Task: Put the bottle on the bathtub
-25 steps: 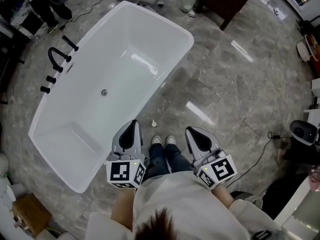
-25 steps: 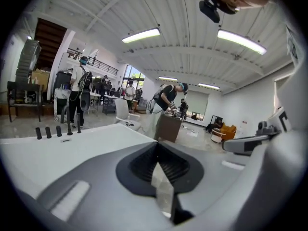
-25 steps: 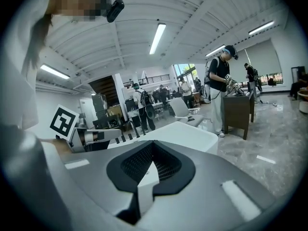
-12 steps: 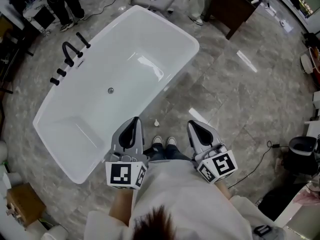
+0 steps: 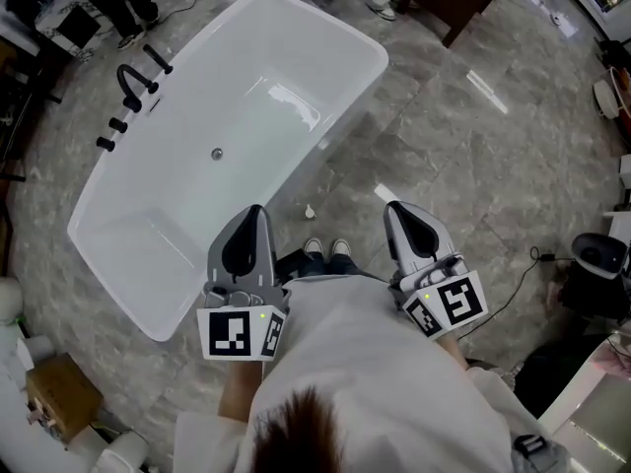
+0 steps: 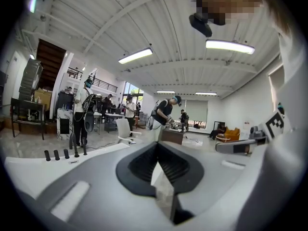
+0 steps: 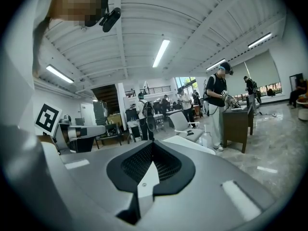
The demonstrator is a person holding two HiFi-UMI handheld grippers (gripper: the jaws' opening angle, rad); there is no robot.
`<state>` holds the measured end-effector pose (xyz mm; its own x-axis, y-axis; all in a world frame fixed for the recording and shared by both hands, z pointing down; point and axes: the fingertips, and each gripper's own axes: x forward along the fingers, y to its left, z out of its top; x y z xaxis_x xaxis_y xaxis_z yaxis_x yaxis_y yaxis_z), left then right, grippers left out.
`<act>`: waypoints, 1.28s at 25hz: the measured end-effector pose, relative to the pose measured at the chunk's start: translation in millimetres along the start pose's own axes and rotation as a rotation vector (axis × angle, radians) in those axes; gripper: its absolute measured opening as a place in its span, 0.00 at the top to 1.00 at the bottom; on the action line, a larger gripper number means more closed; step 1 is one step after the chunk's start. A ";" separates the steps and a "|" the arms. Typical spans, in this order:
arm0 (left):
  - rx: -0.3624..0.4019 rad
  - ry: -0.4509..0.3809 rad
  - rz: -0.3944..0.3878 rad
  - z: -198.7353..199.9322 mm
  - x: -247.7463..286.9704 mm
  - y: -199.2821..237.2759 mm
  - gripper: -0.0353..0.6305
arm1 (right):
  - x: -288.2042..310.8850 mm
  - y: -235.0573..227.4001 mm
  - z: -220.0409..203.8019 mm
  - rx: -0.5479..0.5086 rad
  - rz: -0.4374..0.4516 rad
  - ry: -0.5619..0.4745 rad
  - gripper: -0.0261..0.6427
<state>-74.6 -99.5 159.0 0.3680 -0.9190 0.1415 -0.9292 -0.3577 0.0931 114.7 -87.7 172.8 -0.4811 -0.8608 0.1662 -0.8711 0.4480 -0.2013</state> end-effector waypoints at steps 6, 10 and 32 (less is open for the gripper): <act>0.005 0.004 -0.008 -0.7 -13.5 -5.5 0.87 | -14.1 5.2 -0.8 -0.002 0.003 -0.005 0.96; 0.007 0.020 -0.020 -5.3 -18.0 -7.8 0.87 | -21.1 6.8 -1.6 0.033 -0.019 -0.007 0.96; -0.006 0.023 -0.052 -7.6 -7.6 -9.0 0.87 | -14.7 1.8 2.8 0.012 -0.039 -0.010 0.96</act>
<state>-68.8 -88.0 164.6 0.4166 -0.8950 0.1593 -0.9086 -0.4039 0.1068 120.5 -74.9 167.3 -0.4459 -0.8799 0.1644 -0.8878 0.4114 -0.2064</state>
